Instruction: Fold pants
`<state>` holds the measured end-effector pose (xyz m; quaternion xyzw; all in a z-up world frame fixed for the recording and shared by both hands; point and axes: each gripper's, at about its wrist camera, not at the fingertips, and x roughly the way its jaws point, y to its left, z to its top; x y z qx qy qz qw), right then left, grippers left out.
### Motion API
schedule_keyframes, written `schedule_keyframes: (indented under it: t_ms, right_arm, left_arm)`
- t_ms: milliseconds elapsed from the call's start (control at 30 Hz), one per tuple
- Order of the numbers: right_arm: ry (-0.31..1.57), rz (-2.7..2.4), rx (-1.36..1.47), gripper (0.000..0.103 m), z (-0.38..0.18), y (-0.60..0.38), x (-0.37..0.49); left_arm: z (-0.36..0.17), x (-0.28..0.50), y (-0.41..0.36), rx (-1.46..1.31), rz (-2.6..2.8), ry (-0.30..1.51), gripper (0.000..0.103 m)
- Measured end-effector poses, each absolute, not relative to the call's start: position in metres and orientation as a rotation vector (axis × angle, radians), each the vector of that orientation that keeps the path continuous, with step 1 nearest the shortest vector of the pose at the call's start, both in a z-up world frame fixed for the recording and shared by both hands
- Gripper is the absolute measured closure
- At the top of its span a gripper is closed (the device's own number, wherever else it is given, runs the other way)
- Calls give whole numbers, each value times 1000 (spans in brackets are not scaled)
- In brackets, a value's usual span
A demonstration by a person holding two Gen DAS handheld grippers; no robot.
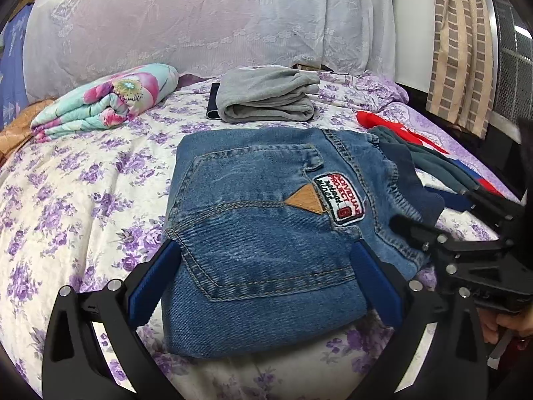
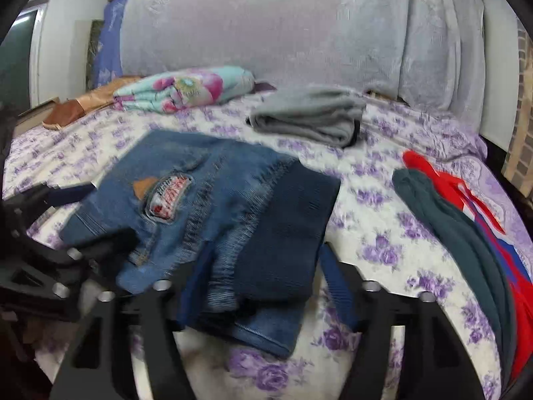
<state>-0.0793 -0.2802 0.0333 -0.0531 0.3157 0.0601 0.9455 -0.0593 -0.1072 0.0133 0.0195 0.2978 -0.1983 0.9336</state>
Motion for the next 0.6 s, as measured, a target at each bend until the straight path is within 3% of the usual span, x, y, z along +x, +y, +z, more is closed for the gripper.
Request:
schedule_keyframes:
  t_ms: [167, 400, 533, 600]
  right_arm:
    - [630, 178, -14, 31, 36, -294, -82]
    - [445, 229, -35, 33, 99, -283, -82]
    - [460, 256, -65, 65, 103, -269, -50]
    - [526, 267, -61, 69, 86, -266, -32]
  left_arm:
    - [14, -61, -108, 37, -405, 607, 4]
    - [15, -59, -106, 15, -409, 615, 4]
    - [15, -59, -106, 14, -409, 615, 4]
    - [15, -59, -106, 13, -410, 615, 4]
